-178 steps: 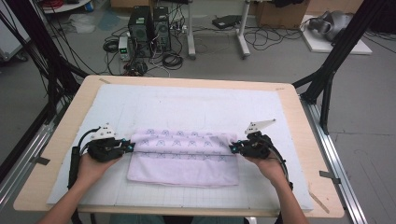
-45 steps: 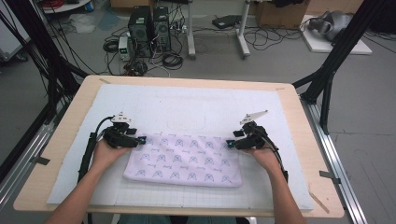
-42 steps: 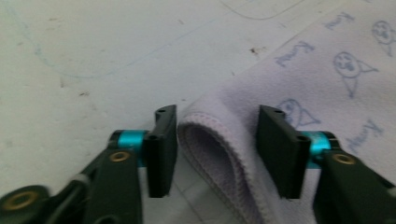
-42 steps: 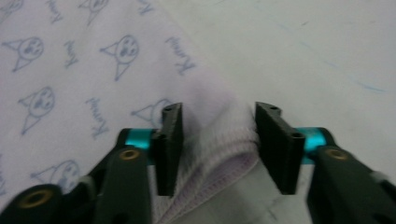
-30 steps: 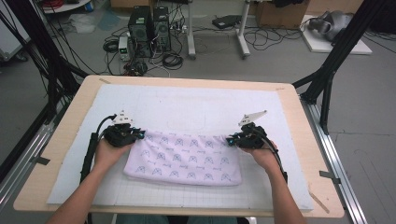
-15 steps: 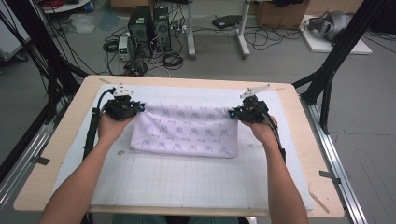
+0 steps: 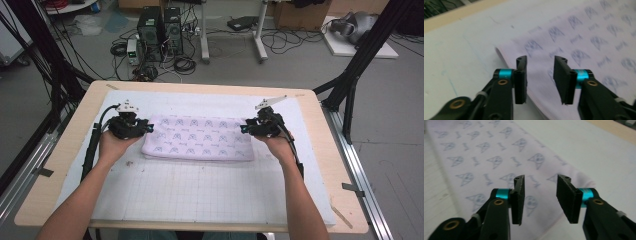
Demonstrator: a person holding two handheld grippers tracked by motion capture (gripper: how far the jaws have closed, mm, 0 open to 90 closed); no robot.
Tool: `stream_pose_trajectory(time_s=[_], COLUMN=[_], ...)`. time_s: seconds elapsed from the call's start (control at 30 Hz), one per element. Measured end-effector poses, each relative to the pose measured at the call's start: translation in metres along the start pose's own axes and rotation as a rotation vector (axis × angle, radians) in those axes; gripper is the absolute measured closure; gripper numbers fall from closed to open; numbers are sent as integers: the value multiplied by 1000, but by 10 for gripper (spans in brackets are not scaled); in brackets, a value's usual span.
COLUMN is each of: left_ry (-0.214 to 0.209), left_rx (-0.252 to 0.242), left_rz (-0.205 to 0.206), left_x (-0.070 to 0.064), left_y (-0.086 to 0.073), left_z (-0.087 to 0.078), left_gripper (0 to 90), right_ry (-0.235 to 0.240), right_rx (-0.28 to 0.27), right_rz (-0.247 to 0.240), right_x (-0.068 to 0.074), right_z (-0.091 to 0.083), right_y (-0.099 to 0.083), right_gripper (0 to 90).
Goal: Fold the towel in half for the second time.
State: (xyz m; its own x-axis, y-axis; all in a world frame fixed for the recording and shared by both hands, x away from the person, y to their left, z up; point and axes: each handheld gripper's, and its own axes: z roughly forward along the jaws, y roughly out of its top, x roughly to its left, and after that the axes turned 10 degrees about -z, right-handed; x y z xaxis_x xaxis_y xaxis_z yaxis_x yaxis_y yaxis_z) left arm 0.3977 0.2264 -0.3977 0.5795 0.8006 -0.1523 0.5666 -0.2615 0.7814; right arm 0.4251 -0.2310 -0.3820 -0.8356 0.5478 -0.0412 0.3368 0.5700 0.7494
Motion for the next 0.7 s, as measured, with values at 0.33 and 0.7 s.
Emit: stream_pose_trajectory(time_s=[0.33,0.7], left_ry=[-61,-47], left_rx=[57,49], left_rz=[19,6], left_x=[-14,-17], left_y=[-37,-53], left_z=[1,4], left_gripper=[796,669], right_ry=[65,48], right_rx=[38,52], right_rz=[-12,-25], right_x=[34,45], right_z=[11,19], right_y=[-30,-51], right_gripper=[747,646])
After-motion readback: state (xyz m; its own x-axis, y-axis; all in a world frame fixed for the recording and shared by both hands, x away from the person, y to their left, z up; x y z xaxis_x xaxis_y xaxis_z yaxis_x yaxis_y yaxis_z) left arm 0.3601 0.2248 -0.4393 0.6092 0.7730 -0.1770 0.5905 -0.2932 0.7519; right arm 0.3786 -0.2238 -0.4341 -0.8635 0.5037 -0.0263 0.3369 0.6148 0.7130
